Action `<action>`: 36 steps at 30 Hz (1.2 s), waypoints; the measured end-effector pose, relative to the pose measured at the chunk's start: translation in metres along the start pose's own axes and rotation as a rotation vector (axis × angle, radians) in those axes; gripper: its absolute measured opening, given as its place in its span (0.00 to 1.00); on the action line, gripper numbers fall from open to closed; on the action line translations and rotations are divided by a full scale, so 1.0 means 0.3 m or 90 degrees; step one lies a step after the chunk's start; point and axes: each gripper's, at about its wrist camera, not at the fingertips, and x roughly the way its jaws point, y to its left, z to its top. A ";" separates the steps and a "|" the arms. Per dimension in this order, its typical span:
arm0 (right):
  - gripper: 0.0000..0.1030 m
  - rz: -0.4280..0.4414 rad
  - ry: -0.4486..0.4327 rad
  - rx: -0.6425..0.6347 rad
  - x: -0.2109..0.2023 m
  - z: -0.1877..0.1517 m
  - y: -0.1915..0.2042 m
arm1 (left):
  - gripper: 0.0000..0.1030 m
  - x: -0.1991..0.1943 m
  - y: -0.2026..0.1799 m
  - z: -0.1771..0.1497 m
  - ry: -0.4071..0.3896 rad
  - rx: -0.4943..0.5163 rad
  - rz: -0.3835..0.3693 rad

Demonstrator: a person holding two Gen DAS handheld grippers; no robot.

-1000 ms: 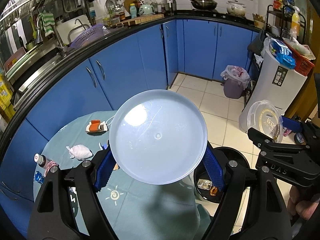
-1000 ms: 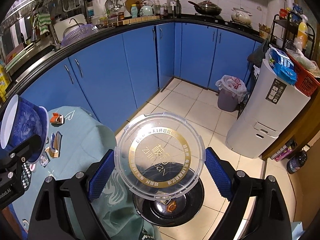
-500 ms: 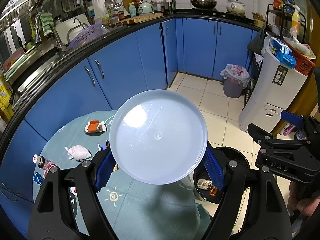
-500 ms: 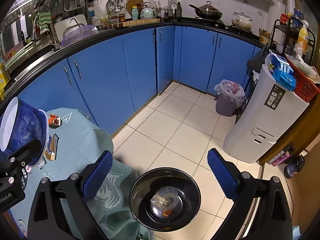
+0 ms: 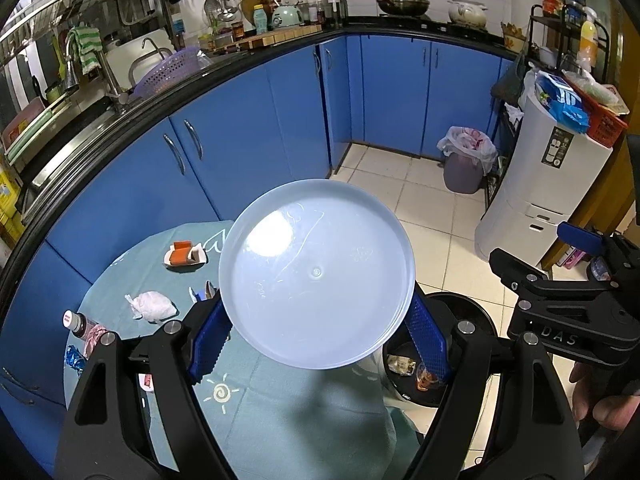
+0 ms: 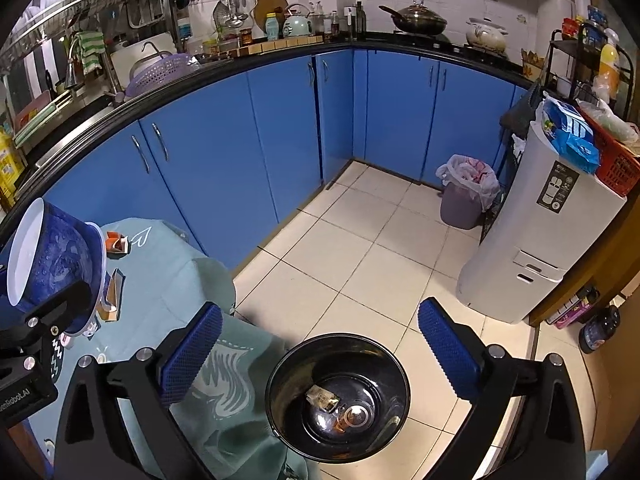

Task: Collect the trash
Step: 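Open the right gripper to drop the clear lid while the left drops the white lid, then move both grippers back over the table toward the remaining trash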

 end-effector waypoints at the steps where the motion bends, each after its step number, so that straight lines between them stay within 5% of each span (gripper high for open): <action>1: 0.93 -0.003 -0.002 0.002 -0.002 0.000 -0.008 | 0.76 -0.001 -0.001 0.002 0.000 0.001 -0.003; 11: 0.93 -0.108 -0.040 0.026 -0.033 0.006 -0.098 | 0.77 -0.013 -0.101 0.054 -0.017 0.032 -0.051; 13: 0.93 -0.123 -0.040 0.037 -0.033 0.006 -0.129 | 0.87 -0.023 -0.125 0.073 -0.027 0.036 -0.062; 18: 0.93 -0.137 -0.032 0.058 -0.026 0.004 -0.186 | 0.91 -0.044 -0.178 0.115 -0.053 0.046 -0.075; 27: 0.93 -0.135 -0.029 0.071 -0.016 0.008 -0.224 | 0.91 -0.022 -0.178 0.127 -0.045 0.040 -0.063; 36: 0.93 -0.087 -0.018 0.045 0.002 0.011 -0.125 | 0.91 -0.018 -0.059 0.087 -0.030 -0.005 -0.024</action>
